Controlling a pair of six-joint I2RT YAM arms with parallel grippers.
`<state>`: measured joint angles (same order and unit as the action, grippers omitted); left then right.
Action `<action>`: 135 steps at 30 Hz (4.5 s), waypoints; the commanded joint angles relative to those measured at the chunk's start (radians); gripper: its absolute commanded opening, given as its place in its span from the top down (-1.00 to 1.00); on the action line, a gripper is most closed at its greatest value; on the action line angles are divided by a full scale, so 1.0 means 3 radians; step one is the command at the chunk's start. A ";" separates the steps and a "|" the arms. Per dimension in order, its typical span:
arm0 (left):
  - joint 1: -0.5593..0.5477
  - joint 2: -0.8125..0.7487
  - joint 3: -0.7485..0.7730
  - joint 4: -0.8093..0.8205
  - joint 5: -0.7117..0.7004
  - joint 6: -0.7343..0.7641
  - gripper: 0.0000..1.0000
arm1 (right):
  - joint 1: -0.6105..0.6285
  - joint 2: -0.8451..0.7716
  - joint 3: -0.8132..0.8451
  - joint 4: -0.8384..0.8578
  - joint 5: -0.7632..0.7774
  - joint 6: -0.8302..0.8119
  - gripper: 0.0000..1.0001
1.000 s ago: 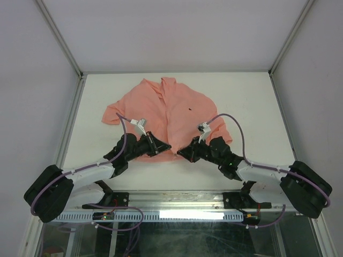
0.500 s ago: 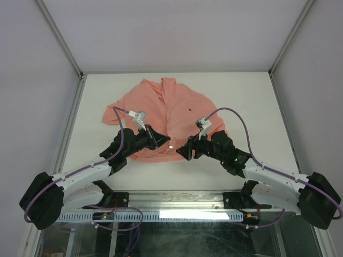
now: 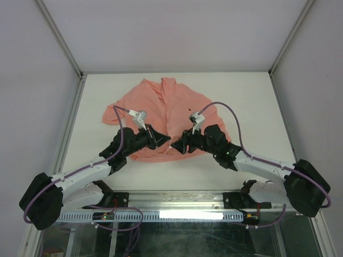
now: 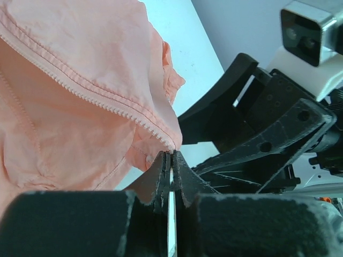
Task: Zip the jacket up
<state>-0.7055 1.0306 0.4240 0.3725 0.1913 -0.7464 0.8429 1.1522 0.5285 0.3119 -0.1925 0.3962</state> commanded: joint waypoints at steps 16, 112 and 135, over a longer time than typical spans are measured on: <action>0.0007 0.0144 0.0147 0.0069 -0.0462 -0.0145 1.00 | 0.0125 0.0030 -0.0360 0.1146 -0.1538 -0.0019 0.16; 0.0008 -0.0256 0.0173 -0.0371 -0.0417 -0.0303 1.00 | 0.0131 -0.0094 -0.0125 0.0192 -0.0248 -0.0416 -0.16; 0.0007 -0.0155 0.0191 -0.0145 0.0171 -0.0167 1.00 | -0.0250 0.0491 -0.0189 0.1522 -0.1001 -0.0294 0.06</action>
<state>-0.7059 0.9779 0.4595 0.2718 0.2001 -0.8253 0.7734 1.2907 0.4614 0.6621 -0.4397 0.3134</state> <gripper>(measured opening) 0.009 0.499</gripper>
